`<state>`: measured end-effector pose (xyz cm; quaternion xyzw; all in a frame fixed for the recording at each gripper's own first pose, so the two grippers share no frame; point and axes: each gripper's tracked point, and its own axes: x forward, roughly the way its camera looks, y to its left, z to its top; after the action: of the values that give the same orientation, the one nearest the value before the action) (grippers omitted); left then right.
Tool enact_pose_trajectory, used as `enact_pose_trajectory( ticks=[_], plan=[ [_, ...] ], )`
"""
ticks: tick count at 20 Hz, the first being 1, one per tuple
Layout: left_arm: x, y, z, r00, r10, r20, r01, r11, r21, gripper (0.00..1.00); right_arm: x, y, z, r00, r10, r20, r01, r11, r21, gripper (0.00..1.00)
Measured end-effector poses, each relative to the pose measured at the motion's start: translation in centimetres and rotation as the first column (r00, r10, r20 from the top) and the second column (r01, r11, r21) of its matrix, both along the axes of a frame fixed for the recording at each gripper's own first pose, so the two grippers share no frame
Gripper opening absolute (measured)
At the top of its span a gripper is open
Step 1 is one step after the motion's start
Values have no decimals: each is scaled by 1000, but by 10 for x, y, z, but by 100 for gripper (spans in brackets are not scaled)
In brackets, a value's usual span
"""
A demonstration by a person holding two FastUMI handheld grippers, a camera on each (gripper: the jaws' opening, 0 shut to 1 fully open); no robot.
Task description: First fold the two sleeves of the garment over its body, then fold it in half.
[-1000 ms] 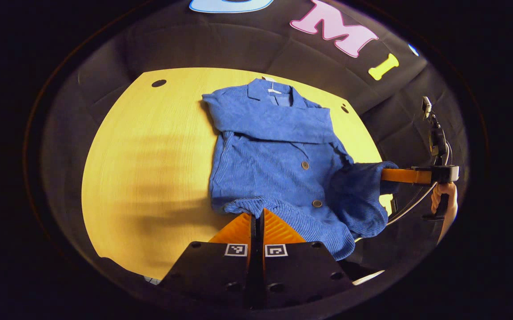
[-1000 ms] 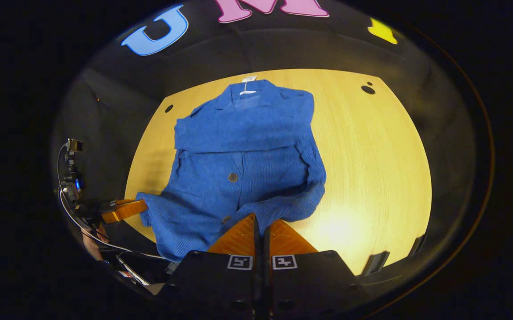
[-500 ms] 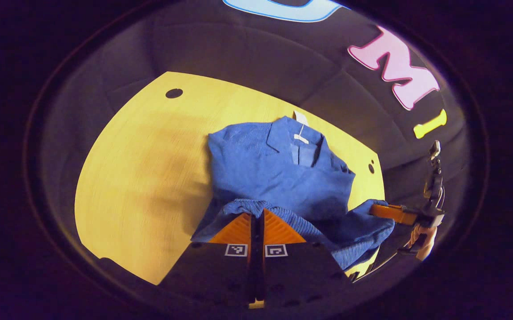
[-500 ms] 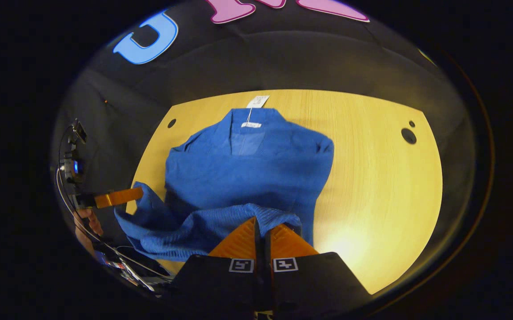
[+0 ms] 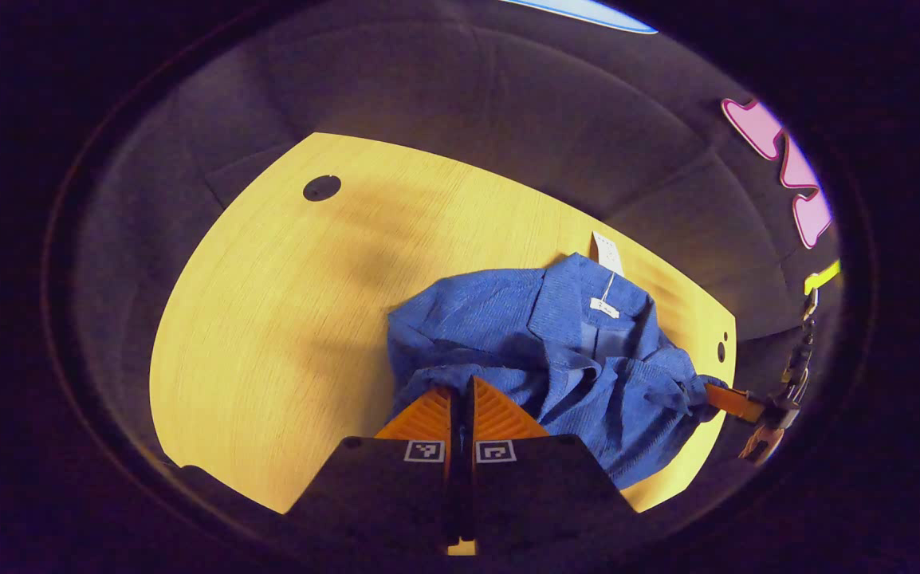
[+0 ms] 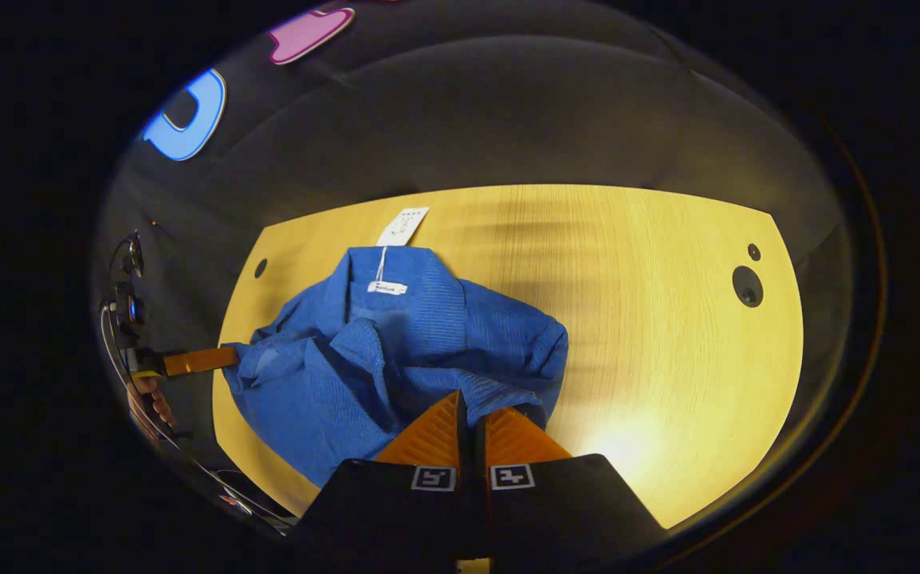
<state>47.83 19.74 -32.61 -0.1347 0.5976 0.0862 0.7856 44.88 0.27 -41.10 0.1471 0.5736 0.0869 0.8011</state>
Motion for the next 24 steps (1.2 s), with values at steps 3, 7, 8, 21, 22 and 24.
enact_pose_trajectory(
  ticks=[3, 7, 8, 21, 22, 24],
  plan=[
    [4, 8, -21, 999, 28, -34, -28, 1000, 8, 0, 6, -4, -15, 1000, -16, -5, 16, 1000, -4, 2],
    [10, 8, -34, 999, 20, -39, -19, 999, 30, 0, 5, -8, -30, 1000, -7, -21, 6, 999, -49, 2],
    [10, 4, -32, 999, 10, -47, -8, 999, 39, 2, 6, -9, -31, 1000, 0, -15, -1, 998, -61, 3],
    [45, -1, 48, 946, -56, 320, 7, 989, 150, 83, 60, -41, 50, 924, -24, 383, 96, 981, -168, 99],
    [43, -5, 57, 941, -54, 334, 5, 989, 145, 82, 58, -38, 60, 912, 2, 411, 79, 980, -181, 99],
    [40, -13, 71, 929, -64, 363, 13, 990, 141, 83, 51, -35, 80, 893, 52, 447, 52, 975, -217, 99]
  ],
)
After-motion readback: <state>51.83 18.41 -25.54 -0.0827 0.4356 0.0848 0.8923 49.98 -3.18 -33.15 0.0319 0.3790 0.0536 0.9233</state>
